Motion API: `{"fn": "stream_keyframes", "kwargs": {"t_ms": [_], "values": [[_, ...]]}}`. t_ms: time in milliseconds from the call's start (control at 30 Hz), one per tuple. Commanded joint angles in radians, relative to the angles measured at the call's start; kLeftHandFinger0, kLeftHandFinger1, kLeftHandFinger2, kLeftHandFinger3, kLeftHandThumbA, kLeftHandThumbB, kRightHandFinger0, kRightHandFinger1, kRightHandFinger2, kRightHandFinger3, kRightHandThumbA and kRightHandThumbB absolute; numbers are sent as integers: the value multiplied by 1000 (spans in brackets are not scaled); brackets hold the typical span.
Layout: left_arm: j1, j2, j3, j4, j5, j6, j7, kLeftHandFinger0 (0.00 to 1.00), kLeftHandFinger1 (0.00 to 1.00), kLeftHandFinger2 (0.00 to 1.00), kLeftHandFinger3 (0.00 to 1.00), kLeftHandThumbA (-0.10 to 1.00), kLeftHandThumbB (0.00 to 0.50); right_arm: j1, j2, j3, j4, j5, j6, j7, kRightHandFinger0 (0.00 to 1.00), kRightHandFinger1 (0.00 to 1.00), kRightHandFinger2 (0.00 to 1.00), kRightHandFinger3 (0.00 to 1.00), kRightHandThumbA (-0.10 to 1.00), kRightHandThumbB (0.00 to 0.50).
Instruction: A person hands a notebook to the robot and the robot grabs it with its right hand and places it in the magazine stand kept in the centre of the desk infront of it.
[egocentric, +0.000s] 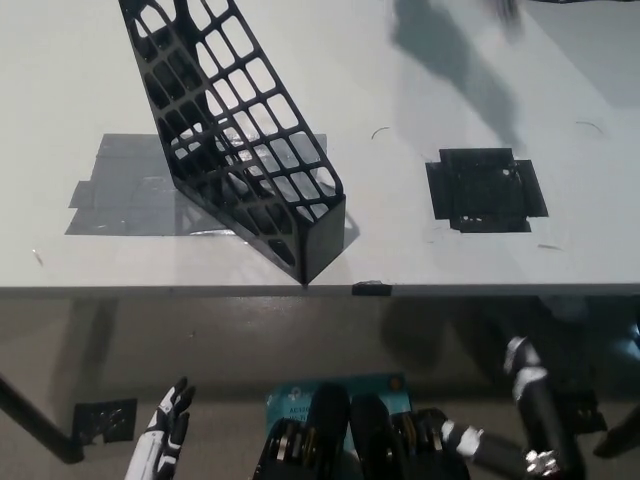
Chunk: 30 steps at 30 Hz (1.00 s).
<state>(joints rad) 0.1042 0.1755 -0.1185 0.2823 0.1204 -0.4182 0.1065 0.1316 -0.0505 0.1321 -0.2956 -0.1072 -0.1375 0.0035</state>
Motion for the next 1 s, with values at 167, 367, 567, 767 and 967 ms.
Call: {"fn": "stream_keyframes", "kwargs": {"t_ms": [167,367,567,767,967], "values": [[-3,21,-9,-28,10,-52,38,1000,1000,1000,1000,1000,500,-206,10,-108,-158,6,105,-27,1000,1000,1000,1000,1000,285],[-14,25,-12,-28,26,-52,53,985,1000,1000,1000,1000,500,-338,37,-166,-132,25,173,-57,1000,1000,1000,1000,1000,293],[-40,31,-16,-24,31,-52,55,990,1000,1000,1000,1000,500,-398,48,-204,-115,-11,166,-87,1000,1000,1000,1000,1000,315],[-33,39,-17,-30,21,-52,45,997,1000,1000,1000,1000,500,-397,52,-223,-72,-30,156,-112,1000,1000,1000,1000,1000,273],[-54,41,-21,-21,23,-52,48,994,1000,1000,1000,1000,500,-459,35,-241,38,-8,163,-113,1000,1000,1000,1000,1000,277]]}}
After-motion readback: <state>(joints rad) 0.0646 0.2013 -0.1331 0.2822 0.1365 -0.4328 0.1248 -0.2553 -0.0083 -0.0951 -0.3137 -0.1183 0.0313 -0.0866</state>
